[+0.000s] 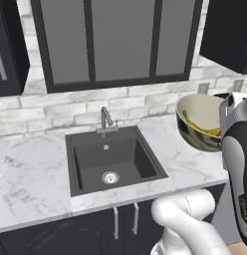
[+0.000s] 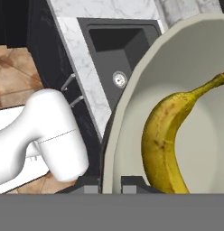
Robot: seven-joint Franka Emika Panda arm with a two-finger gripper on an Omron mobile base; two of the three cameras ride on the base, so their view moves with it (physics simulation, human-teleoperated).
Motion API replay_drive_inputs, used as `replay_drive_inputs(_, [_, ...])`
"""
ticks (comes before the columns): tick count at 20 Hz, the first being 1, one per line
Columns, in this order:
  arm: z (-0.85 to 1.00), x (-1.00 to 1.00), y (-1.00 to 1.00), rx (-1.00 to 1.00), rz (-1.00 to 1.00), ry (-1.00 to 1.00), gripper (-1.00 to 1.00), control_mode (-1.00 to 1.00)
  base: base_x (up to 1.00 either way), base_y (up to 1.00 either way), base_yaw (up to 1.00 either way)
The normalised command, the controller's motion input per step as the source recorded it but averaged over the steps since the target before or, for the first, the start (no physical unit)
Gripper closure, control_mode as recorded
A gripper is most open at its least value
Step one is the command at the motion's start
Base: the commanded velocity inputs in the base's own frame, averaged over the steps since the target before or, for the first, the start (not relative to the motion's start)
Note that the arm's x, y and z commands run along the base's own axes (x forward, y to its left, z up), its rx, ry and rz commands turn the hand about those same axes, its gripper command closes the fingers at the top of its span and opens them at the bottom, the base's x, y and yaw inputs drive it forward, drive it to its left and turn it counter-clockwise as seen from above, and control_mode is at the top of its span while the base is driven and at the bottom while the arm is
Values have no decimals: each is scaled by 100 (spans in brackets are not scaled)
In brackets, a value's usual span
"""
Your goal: Pick the banana from the cabinet and place it in the bowl. Then pick the bowl and place it in the sink. Then turn on the sink facuet.
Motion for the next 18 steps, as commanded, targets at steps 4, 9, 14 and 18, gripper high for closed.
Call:
replay_drive_inputs(4, [0, 0, 0, 0, 0, 0, 100, 100, 46, -15, 0])
replay_drive_inputs(9, [0, 0, 0, 0, 0, 0, 100, 100, 42, -20, 0])
replay_drive_inputs(14, [0, 0, 0, 0, 0, 0, 100, 100, 32, -19, 0])
replay_drive_inputs(18, [0, 0, 0, 0, 0, 0, 100, 100, 25, -6, 0])
